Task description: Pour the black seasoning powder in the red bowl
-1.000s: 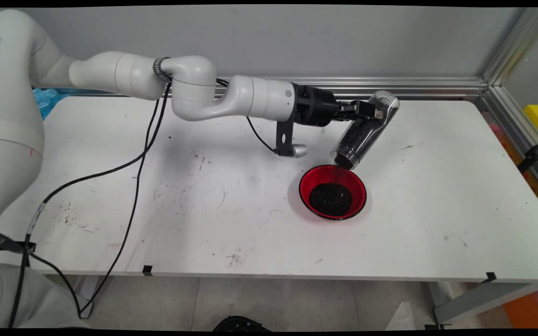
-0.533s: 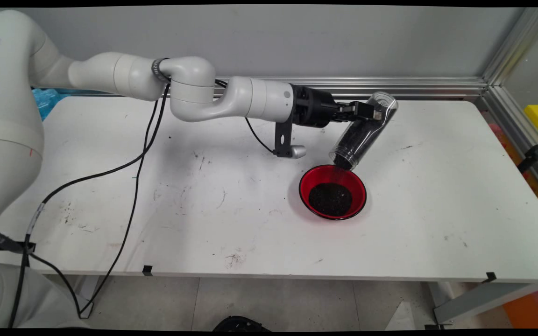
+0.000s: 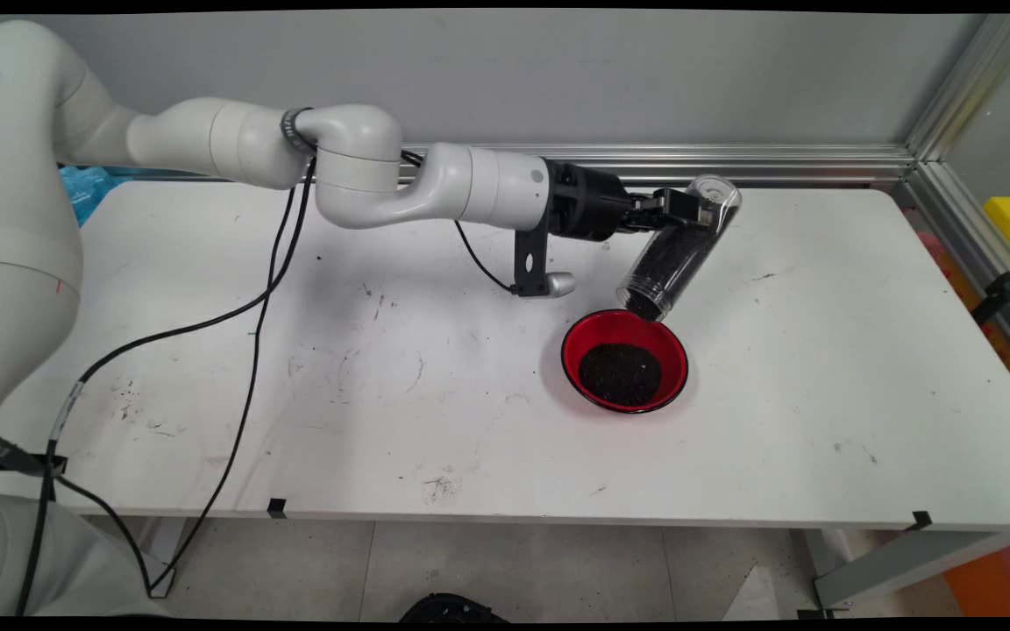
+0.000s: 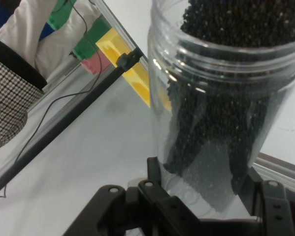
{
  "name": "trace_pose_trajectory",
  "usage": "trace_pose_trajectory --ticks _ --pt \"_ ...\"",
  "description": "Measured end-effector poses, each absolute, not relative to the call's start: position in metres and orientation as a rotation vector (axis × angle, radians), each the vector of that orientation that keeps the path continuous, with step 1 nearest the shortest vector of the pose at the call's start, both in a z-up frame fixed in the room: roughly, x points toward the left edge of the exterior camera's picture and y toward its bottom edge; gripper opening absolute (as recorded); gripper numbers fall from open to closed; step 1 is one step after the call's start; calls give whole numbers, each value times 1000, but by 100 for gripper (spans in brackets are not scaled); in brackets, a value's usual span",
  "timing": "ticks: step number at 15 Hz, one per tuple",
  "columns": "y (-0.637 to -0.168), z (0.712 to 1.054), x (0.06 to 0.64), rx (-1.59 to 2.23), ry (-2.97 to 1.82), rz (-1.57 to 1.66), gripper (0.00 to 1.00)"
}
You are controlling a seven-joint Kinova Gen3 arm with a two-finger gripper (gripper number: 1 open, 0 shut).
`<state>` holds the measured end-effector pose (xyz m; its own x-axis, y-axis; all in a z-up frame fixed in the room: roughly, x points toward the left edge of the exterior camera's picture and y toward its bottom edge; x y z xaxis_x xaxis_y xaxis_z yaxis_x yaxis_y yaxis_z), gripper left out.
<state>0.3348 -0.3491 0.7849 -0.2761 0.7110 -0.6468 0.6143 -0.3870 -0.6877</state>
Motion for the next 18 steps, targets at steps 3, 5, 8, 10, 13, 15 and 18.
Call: trace_pose_trajectory --ticks 3,5,8,10,13,15,18 --pt "-348 786 335 -1818 -1710 1752 0" --pt "-348 786 336 -1794 -1738 1733 0" --pt "-347 787 336 -1755 -1779 1702 0" --pt "-347 787 336 -1729 -1806 1683 0" --pt "-347 789 336 -1690 -1843 1656 0" --pt "-347 791 336 -1657 -1871 1638 0" --pt "-348 796 335 -1602 -1914 1612 0"
